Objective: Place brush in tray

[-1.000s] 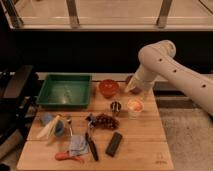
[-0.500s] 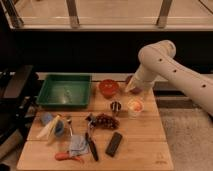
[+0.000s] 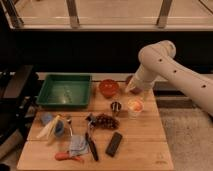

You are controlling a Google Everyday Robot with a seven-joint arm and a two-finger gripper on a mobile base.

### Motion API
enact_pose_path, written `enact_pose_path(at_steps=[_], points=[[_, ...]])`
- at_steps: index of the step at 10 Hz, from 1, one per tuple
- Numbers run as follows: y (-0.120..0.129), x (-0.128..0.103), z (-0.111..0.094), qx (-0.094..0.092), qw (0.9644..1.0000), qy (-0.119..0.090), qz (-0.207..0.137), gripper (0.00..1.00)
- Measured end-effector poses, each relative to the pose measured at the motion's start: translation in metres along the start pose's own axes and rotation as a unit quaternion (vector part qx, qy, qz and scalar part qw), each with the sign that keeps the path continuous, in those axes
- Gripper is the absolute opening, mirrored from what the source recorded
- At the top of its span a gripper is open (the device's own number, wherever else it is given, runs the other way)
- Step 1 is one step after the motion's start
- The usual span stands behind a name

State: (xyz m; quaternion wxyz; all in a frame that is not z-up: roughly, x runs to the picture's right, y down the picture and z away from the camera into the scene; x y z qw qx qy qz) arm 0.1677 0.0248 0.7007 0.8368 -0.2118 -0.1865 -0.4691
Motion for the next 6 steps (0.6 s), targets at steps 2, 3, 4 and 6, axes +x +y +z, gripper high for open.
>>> enact_pose_path(at_steps=[2,3,4,6], points=[[-0.003,-0.02,0.007,0.014,0.9986,-0.022,-0.046,0.64],[-0.004,-0.036,0.011,0.022,0.9965,-0.034,-0.074,0.64],[-0.005,-0.063,0.015,0.036,0.9914,-0.045,-0.117,0.64],[-0.008,-0.103,0.023,0.062,0.9811,-0.062,-0.173,0.64]])
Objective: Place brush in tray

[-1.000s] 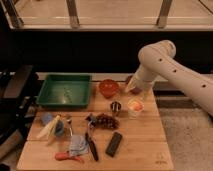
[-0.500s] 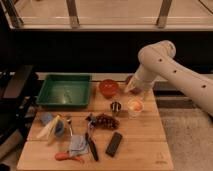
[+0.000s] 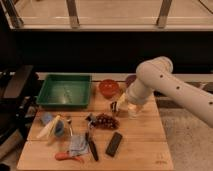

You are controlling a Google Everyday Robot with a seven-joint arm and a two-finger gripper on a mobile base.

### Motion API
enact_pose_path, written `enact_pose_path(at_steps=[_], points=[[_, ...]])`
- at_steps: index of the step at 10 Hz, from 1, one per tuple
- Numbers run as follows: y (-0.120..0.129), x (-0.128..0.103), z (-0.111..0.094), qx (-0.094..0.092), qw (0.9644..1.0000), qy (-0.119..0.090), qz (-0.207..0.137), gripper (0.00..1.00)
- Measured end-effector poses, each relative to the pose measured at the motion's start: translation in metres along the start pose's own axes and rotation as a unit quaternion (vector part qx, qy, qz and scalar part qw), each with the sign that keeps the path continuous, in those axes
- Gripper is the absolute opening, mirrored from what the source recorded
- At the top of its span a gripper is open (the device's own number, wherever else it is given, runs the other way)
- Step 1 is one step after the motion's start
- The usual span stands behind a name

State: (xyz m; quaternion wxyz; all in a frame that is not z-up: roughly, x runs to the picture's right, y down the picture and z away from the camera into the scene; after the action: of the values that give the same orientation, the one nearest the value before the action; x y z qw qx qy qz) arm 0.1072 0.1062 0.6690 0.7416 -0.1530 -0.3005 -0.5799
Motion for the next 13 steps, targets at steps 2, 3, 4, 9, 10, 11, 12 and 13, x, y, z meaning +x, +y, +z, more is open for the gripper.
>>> enact_pose_path(at_steps=[2,3,4,9,10,11,12,13], points=[[-0.025,-0.025,0.029,0.025,0.9981,-0.032,-0.047,0.64],[-0.034,-0.032,0.039,0.032,0.9966,-0.045,-0.061,0.64],[-0.041,-0.038,0.049,0.04,0.995,-0.058,-0.071,0.64],[-0.067,-0.049,0.11,0.053,0.9953,-0.069,-0.042,0.64],[-0.065,-0.049,0.114,0.048,0.9967,-0.06,-0.027,0.64],[-0.064,-0.05,0.118,0.044,0.9977,-0.051,-0.011,0.64],[-0.065,-0.05,0.121,0.042,0.998,-0.047,-0.004,0.64],[-0.065,-0.05,0.121,0.041,0.9981,-0.046,-0.004,0.64]])
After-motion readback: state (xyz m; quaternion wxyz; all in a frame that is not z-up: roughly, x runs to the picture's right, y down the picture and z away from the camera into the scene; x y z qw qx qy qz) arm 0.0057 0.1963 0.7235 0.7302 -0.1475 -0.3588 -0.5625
